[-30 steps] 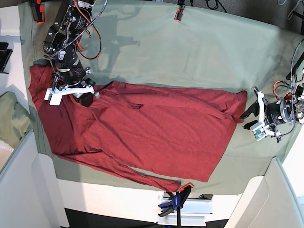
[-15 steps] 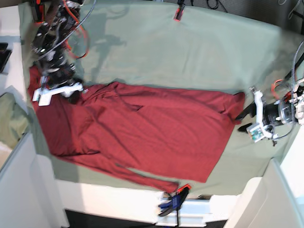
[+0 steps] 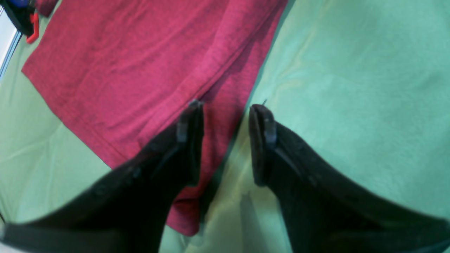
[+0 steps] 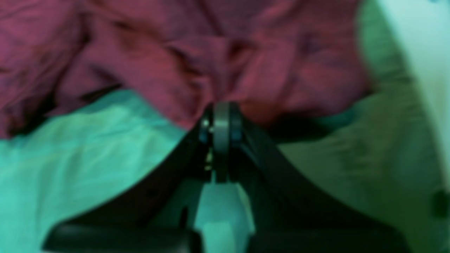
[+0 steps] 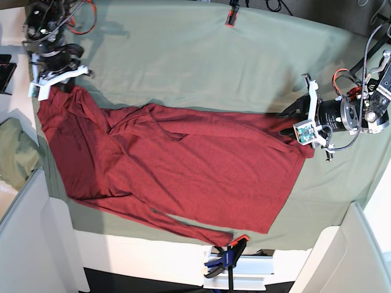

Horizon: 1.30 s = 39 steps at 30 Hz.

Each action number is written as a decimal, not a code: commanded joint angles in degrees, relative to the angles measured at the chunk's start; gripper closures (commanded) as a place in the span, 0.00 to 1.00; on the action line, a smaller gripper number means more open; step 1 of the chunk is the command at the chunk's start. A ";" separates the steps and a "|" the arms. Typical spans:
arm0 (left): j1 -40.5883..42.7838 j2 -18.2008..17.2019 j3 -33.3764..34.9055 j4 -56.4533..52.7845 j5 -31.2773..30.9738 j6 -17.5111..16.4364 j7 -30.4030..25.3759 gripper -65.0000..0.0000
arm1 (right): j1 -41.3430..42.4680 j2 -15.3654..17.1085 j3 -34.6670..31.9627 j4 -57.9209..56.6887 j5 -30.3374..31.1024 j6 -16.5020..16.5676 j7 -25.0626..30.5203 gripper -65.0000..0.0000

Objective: Fold the T-shirt properly
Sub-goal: 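Release the fabric with the left gripper and reposition it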

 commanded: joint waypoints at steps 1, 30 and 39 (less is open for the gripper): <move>-1.33 -1.01 -0.68 0.66 -0.57 0.12 -1.05 0.61 | 0.76 1.09 0.07 0.24 0.37 0.22 2.19 1.00; 4.98 1.22 -26.29 -9.79 -30.32 0.12 17.92 0.61 | 3.45 -2.71 8.50 -0.07 14.71 0.24 -5.66 0.62; 10.71 2.03 -28.48 -9.79 -33.16 0.12 18.16 0.61 | 3.45 -7.91 16.57 -0.57 14.82 -1.62 -5.42 0.62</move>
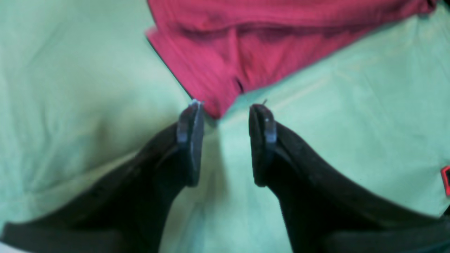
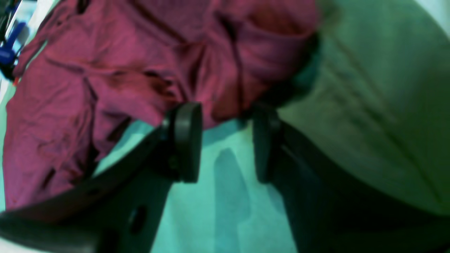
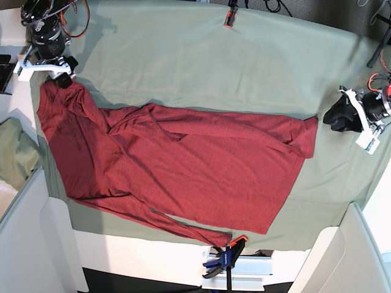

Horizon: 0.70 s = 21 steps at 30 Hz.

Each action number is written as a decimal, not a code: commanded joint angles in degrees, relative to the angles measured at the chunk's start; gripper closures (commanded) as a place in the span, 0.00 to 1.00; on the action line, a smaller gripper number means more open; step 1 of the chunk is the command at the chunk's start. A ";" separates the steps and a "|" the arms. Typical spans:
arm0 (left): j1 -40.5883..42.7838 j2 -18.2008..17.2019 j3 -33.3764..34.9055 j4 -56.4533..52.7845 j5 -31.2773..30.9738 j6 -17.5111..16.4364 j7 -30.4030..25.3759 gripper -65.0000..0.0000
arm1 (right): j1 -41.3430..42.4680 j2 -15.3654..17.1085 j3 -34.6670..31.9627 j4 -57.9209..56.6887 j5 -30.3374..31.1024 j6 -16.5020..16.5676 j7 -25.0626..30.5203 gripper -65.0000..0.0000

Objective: Fold the T-shirt properly
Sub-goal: 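Release the fabric with the left gripper and reposition it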

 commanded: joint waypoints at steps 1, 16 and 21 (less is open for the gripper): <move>-1.07 -0.81 -1.20 0.81 -1.20 -0.54 -1.53 0.61 | 0.81 0.33 -0.02 0.31 0.20 -0.13 1.66 0.62; -1.07 9.46 -7.41 -1.70 3.39 5.62 -1.88 0.55 | 4.37 0.35 -0.04 -4.09 -3.32 -1.66 4.48 0.62; -1.11 12.48 -8.85 -1.95 5.40 9.94 -3.02 0.55 | 5.07 0.44 -0.04 -4.09 -3.45 -1.64 5.07 0.62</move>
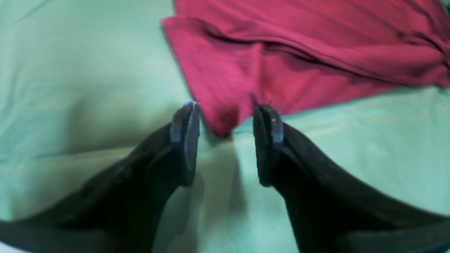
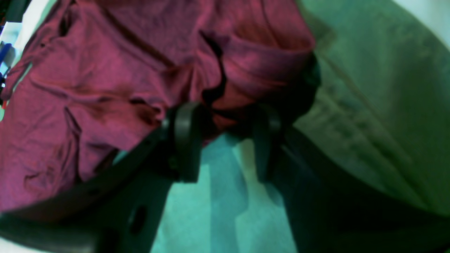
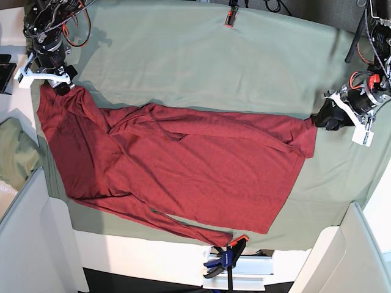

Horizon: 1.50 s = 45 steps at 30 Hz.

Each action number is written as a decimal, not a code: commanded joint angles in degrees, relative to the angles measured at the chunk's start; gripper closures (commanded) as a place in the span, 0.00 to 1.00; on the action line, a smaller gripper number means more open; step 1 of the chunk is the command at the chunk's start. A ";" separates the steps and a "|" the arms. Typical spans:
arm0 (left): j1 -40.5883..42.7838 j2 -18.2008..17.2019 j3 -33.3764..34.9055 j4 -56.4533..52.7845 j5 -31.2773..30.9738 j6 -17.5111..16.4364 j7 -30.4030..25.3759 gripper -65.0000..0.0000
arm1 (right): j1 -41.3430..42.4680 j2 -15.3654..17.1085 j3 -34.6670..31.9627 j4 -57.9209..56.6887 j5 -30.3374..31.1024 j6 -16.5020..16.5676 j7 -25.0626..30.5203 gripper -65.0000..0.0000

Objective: Fold the T-shirt properly

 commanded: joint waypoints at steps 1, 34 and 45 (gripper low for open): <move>-0.90 -0.13 -0.48 0.74 0.61 2.51 -2.03 0.55 | 0.83 0.50 -0.02 0.81 0.46 0.35 1.25 0.62; -10.43 11.93 -0.26 -11.19 5.55 7.80 -4.22 0.64 | 0.22 1.44 -2.14 0.81 -0.37 0.59 0.00 0.62; -10.40 7.93 -0.26 -10.38 5.05 -6.62 -2.05 1.00 | 0.24 3.06 -2.45 0.81 -0.17 0.72 0.28 1.00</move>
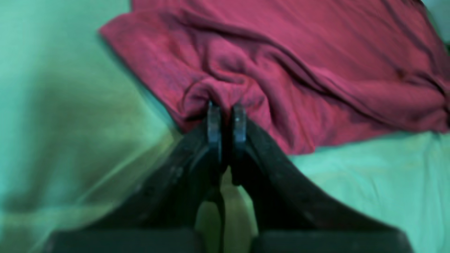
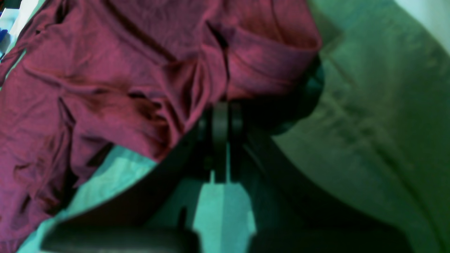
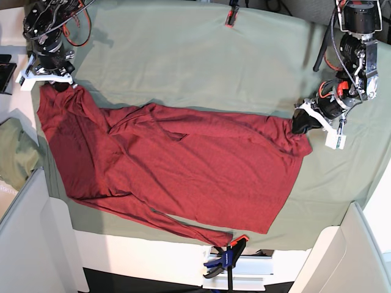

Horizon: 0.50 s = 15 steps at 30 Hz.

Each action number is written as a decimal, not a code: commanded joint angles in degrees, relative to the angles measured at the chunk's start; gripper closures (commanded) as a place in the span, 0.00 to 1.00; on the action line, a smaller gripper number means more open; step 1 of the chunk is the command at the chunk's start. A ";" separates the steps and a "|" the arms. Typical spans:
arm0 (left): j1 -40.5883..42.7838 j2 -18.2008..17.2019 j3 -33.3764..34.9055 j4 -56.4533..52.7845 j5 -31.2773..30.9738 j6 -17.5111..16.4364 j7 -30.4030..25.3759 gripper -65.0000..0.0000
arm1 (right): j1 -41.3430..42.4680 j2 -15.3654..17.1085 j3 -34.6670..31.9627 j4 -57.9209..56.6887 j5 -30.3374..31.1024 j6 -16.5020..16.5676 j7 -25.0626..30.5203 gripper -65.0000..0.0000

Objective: Fold the T-shirt properly

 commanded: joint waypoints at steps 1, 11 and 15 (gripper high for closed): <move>-1.09 -2.19 -0.33 1.75 -1.79 -2.14 -0.74 1.00 | 0.74 1.49 -0.02 0.83 1.57 0.63 0.37 1.00; -1.07 -12.24 -0.33 4.87 -6.47 -4.42 2.27 1.00 | -1.97 5.88 0.04 1.09 7.19 0.68 -3.34 1.00; -0.98 -15.21 -0.33 4.90 -6.95 -4.42 3.43 1.00 | -1.97 5.88 0.02 1.09 8.35 0.70 -5.33 1.00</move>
